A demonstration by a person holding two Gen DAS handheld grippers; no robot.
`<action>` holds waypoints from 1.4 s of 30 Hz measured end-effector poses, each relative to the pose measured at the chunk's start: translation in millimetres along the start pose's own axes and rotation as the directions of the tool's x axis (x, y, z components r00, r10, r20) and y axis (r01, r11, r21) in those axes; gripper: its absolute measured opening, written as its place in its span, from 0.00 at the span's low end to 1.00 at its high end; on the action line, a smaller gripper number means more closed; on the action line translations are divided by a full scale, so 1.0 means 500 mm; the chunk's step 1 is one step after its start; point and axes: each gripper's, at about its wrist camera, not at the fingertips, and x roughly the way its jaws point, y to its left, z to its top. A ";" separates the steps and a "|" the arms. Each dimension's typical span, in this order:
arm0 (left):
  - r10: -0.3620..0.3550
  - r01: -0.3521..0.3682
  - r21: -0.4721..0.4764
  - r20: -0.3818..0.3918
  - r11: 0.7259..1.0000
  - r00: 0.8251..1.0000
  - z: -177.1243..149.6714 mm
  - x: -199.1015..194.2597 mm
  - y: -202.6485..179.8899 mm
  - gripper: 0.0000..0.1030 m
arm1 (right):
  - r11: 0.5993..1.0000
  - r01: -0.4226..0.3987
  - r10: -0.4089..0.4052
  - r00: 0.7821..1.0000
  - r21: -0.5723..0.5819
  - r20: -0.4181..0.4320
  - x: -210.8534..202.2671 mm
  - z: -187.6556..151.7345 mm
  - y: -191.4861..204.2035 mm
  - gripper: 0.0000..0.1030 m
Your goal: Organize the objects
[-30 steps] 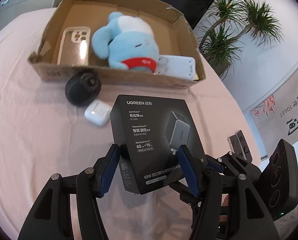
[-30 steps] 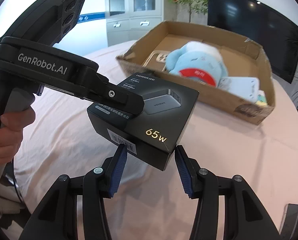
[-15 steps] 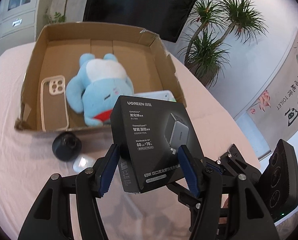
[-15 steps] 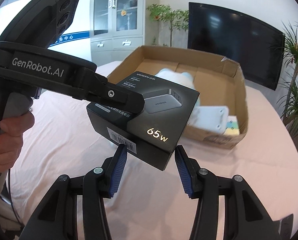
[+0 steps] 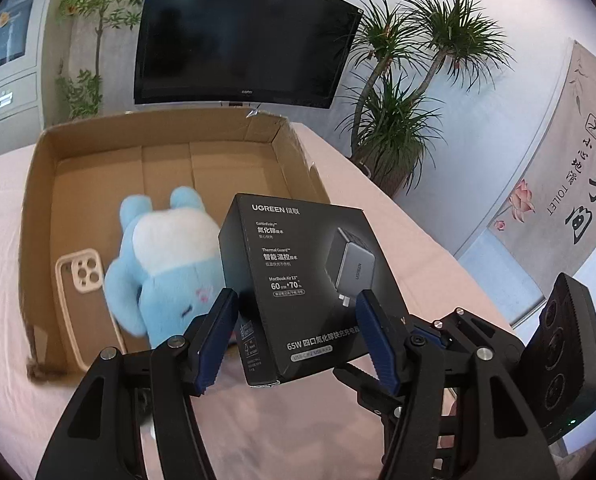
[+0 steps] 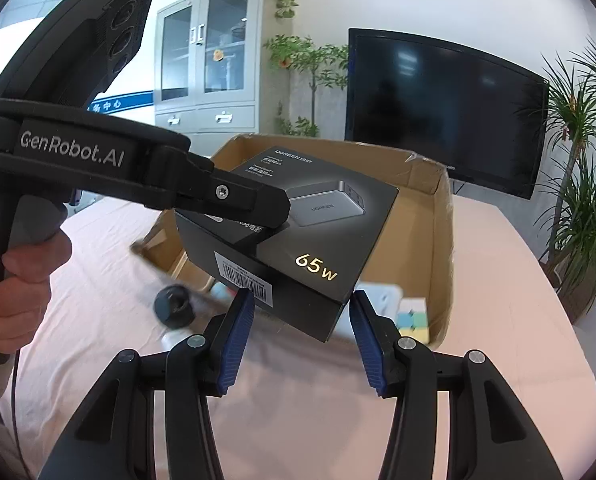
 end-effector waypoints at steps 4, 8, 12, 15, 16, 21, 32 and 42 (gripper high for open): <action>0.004 -0.004 0.027 -0.004 1.000 1.000 0.045 0.041 0.001 0.57 | 1.000 0.027 -0.027 1.000 -0.001 0.005 0.034 0.031 -0.034 0.47; 0.003 -0.003 0.051 -0.010 0.999 1.000 0.081 0.089 0.007 0.59 | 0.999 0.054 -0.054 0.999 0.007 0.000 0.072 0.057 -0.071 0.47; -0.005 0.007 0.048 -0.036 0.999 0.999 0.109 0.147 0.020 0.61 | 0.997 0.082 -0.081 0.996 0.017 -0.024 0.123 0.072 -0.107 0.47; -0.010 0.012 0.037 -0.062 0.999 0.998 0.119 0.196 0.030 0.61 | 0.995 0.095 -0.093 0.994 0.030 -0.053 0.164 0.074 -0.134 0.47; -0.006 0.009 0.033 -0.069 0.999 0.998 0.119 0.213 0.034 0.61 | 0.994 0.101 -0.098 0.993 0.036 -0.067 0.182 0.072 -0.144 0.47; -0.012 0.009 -0.029 -0.120 1.000 0.993 0.101 0.275 0.065 0.60 | 0.991 0.104 -0.093 0.987 0.086 -0.129 0.261 0.056 -0.187 0.47; 0.069 -0.067 -0.140 0.014 0.988 0.997 0.013 0.006 0.182 0.79 | 0.984 -0.020 0.032 0.998 0.180 -0.062 0.162 0.078 -0.159 0.72; 0.123 -0.144 -0.267 -0.095 0.953 0.988 -0.237 -0.079 0.288 0.85 | 0.918 -0.391 0.395 0.896 0.064 -0.204 0.171 -0.011 0.066 0.85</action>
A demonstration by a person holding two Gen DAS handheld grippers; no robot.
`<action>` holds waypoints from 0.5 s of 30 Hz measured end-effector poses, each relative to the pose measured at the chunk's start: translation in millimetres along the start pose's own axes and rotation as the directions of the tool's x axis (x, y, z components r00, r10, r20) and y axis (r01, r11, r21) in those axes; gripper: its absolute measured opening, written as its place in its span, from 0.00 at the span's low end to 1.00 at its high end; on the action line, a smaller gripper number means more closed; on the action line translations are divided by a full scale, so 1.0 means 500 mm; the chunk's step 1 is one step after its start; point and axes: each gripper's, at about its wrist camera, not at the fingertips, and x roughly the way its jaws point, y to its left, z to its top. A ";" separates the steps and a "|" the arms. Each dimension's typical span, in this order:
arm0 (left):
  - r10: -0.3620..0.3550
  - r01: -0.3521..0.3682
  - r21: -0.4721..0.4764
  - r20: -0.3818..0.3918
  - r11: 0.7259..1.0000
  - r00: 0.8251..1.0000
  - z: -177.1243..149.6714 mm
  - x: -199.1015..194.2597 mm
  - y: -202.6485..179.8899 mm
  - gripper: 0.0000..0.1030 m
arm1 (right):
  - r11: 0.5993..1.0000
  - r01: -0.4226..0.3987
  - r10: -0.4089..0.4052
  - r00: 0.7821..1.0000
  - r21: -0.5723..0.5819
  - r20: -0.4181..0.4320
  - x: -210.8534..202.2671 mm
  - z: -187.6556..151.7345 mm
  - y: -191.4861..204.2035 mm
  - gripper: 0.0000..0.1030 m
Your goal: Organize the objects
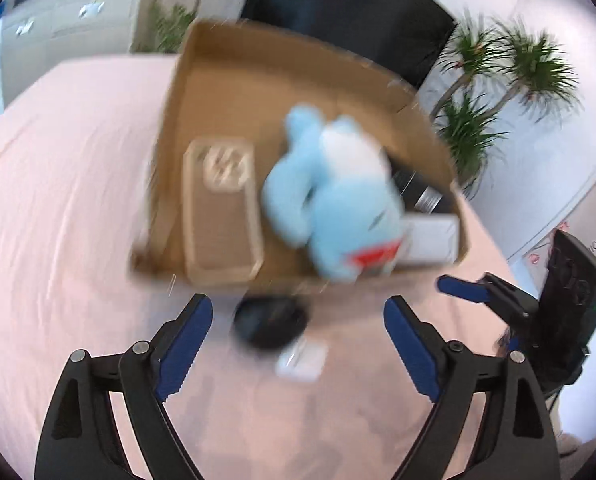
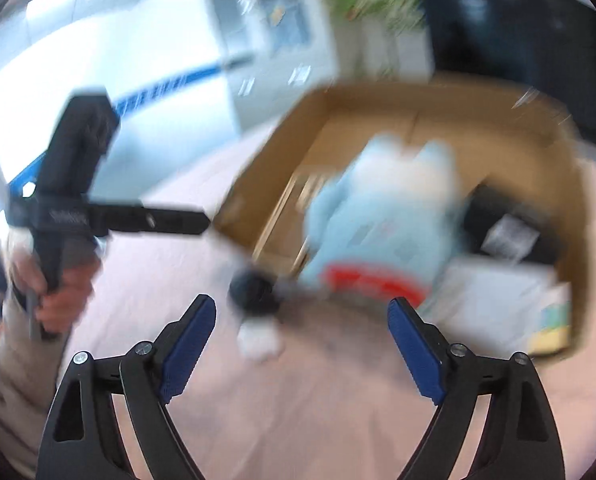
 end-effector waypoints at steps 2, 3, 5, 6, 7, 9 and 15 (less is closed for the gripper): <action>0.004 -0.005 -0.023 -0.042 1.000 0.999 -0.054 0.013 0.028 0.85 | 0.999 -0.014 0.012 0.996 -0.029 -0.086 0.064 -0.034 0.036 0.83; 0.000 -0.002 -0.025 -0.065 1.000 0.998 -0.074 0.020 0.036 0.85 | 0.998 -0.011 0.004 0.993 -0.060 -0.115 0.091 -0.045 0.053 0.79; 0.007 -0.009 -0.020 -0.089 1.000 0.996 -0.107 0.025 0.046 0.85 | 0.993 -0.002 -0.019 0.985 -0.121 -0.170 0.141 -0.059 0.086 0.75; 0.009 -0.011 -0.020 -0.091 1.000 0.996 -0.115 0.020 0.052 0.85 | 0.989 0.002 -0.030 0.981 -0.146 -0.190 0.163 -0.062 0.099 0.71; 0.005 -0.008 -0.027 -0.087 1.000 0.996 -0.118 0.013 0.056 0.85 | 0.987 0.009 -0.041 0.979 -0.159 -0.200 0.181 -0.063 0.100 0.67; -0.018 0.014 -0.055 -0.076 0.998 0.997 -0.125 0.002 0.070 0.85 | 0.985 0.029 -0.064 0.977 -0.172 -0.202 0.207 -0.060 0.103 0.67; -0.029 0.026 -0.039 -0.088 0.999 0.996 -0.146 -0.002 0.060 0.85 | 0.977 0.062 -0.110 0.966 -0.206 -0.235 0.236 -0.068 0.108 0.40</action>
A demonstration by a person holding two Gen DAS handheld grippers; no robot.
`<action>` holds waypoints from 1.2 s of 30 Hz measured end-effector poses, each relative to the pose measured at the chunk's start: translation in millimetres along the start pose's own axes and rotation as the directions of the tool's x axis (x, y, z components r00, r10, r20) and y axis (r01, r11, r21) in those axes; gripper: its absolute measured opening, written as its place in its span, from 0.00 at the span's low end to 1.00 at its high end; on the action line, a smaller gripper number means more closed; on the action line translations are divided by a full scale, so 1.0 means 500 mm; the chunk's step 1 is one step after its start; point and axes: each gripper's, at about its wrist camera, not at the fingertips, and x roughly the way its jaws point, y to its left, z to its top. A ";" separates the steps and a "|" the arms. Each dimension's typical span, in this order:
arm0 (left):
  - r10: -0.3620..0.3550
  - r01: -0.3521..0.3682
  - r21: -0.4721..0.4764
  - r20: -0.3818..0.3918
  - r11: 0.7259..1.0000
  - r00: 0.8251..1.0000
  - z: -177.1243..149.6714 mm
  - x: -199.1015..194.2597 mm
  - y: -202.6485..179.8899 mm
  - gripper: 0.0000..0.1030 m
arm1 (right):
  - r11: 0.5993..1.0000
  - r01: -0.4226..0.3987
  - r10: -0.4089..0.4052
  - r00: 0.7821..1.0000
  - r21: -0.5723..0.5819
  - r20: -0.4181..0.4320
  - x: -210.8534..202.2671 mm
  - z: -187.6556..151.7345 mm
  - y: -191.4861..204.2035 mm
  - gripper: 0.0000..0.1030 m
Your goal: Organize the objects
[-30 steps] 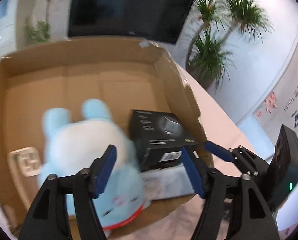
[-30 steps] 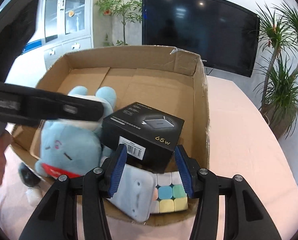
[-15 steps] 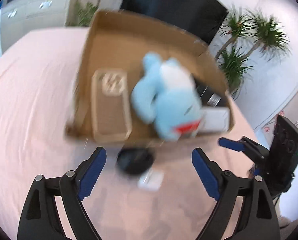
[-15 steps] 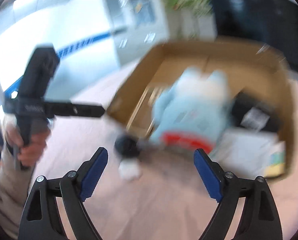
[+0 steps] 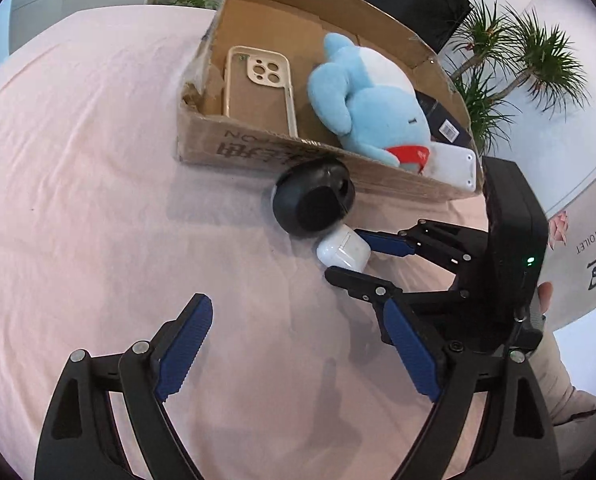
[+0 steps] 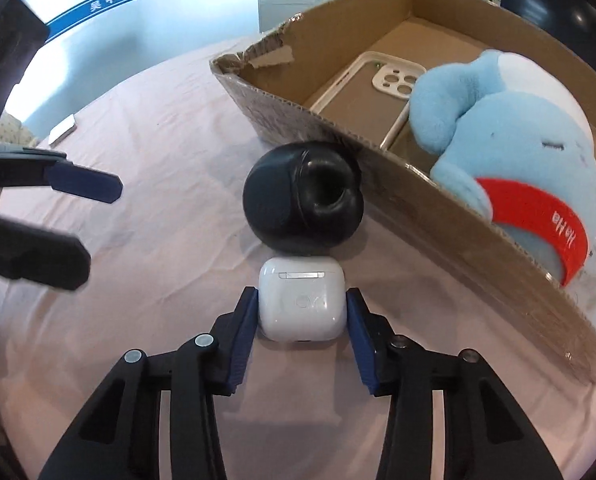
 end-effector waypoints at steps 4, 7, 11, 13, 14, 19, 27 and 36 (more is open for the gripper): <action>-0.025 0.026 0.029 -0.019 0.999 0.999 -0.021 0.012 -0.026 0.85 | 1.000 0.001 -0.001 1.000 -0.030 -0.001 -0.023 -0.035 0.033 0.40; -0.056 0.059 0.079 -0.039 0.995 0.998 -0.047 0.019 -0.059 0.85 | 0.998 -0.046 0.046 0.999 -0.045 -0.004 -0.042 -0.074 0.069 0.41; -0.093 0.100 0.097 -0.077 0.990 0.993 -0.066 0.036 -0.078 0.85 | 0.985 -0.154 0.153 0.988 -0.072 -0.017 -0.084 -0.128 0.102 0.41; -0.104 0.115 0.108 -0.099 0.987 0.990 -0.070 0.044 -0.084 0.85 | 0.985 -0.158 0.157 0.987 -0.070 -0.014 -0.094 -0.142 0.104 0.41; -0.105 0.118 0.121 -0.105 0.986 0.989 -0.073 0.046 -0.089 0.85 | 0.985 -0.159 0.159 0.987 -0.067 -0.009 -0.097 -0.147 0.102 0.41; -0.104 0.128 0.203 -0.122 0.971 0.987 -0.091 0.049 -0.126 0.85 | 0.983 -0.179 0.180 0.984 -0.045 0.013 -0.101 -0.161 0.089 0.41; -0.069 0.101 0.254 -0.132 0.962 0.989 -0.099 0.058 -0.144 0.55 | 0.985 -0.165 0.166 0.985 -0.043 0.035 -0.095 -0.161 0.099 0.41; -0.022 0.066 0.341 -0.131 0.938 0.991 -0.113 0.063 -0.167 0.44 | 0.993 -0.084 0.088 0.995 -0.079 0.047 -0.095 -0.166 0.118 0.41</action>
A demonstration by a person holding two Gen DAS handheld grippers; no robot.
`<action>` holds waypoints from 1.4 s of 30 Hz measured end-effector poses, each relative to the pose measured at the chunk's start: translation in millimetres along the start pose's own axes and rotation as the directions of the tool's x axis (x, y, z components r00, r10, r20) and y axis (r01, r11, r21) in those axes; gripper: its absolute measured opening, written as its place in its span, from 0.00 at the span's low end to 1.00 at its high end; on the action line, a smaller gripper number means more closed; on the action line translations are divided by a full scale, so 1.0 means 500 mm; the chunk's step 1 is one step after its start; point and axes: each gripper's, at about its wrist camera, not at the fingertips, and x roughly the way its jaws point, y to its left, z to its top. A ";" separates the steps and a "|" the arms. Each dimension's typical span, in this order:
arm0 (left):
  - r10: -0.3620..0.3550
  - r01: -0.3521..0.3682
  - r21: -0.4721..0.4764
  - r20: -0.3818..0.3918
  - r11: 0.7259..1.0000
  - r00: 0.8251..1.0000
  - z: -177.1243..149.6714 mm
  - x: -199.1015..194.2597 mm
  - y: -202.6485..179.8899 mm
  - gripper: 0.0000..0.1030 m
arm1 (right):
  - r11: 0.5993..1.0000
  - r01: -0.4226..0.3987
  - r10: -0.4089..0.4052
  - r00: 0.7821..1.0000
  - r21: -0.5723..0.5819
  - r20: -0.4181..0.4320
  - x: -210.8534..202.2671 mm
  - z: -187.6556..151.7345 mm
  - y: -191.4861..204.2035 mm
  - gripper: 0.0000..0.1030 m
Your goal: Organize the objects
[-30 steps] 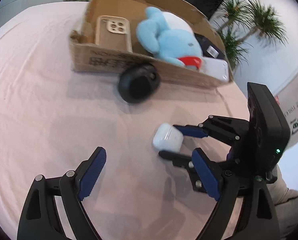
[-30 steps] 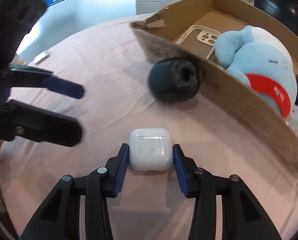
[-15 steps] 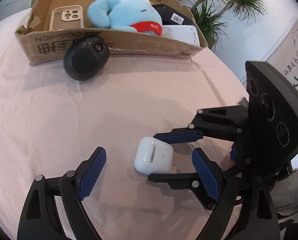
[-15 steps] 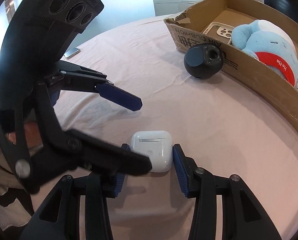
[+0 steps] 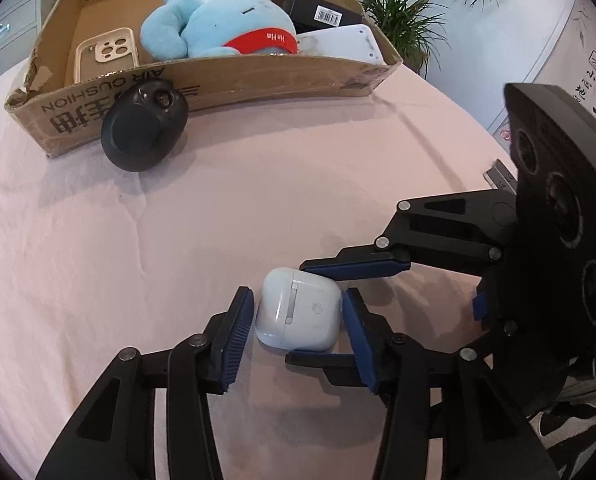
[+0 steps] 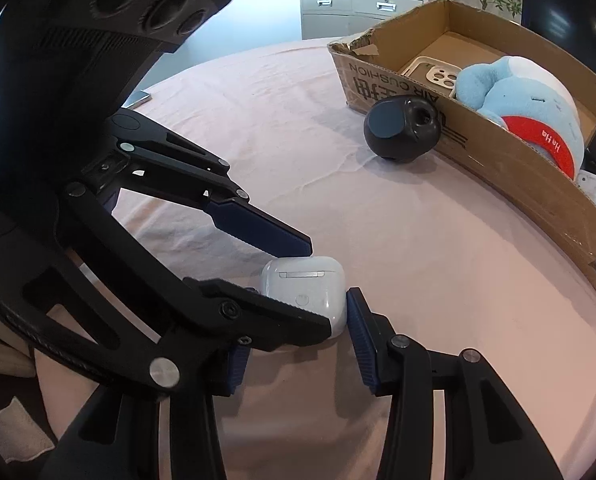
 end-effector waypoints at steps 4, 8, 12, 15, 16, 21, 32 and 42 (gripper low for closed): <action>0.007 -0.007 0.027 0.014 1.000 1.000 -0.004 -0.002 -0.008 0.40 | 1.000 0.022 -0.022 1.000 0.004 0.007 0.002 -0.002 0.002 0.41; -0.002 0.002 0.020 0.010 1.000 1.000 -0.007 -0.001 -0.006 0.41 | 0.999 0.037 -0.037 0.999 0.002 0.012 0.003 -0.005 0.007 0.41; -0.012 0.012 0.003 0.030 1.000 0.999 -0.013 -0.003 -0.002 0.41 | 0.999 0.050 -0.050 0.999 -0.008 0.011 0.006 -0.007 0.012 0.41; -0.015 0.015 0.008 0.031 1.000 0.999 -0.015 -0.003 -0.003 0.41 | 0.998 0.055 -0.055 0.998 -0.010 0.011 0.007 -0.008 0.013 0.41; -0.015 0.015 0.010 0.029 1.000 0.999 -0.015 -0.003 -0.004 0.41 | 0.998 0.056 -0.056 0.998 -0.009 0.011 0.006 -0.008 0.013 0.41; -0.016 0.015 0.007 0.031 1.000 0.999 -0.016 -0.002 -0.004 0.41 | 0.998 0.056 -0.055 0.998 -0.009 0.011 0.006 -0.009 0.012 0.42; 0.007 -0.009 0.043 0.050 0.999 0.999 -0.001 -0.022 -0.027 0.40 | 0.999 0.046 -0.046 0.999 0.012 0.012 -0.008 -0.005 0.012 0.40; 0.010 -0.015 0.049 0.092 0.999 0.996 0.040 -0.052 -0.023 0.40 | 0.995 0.093 -0.092 0.995 -0.019 0.049 -0.045 0.030 0.008 0.40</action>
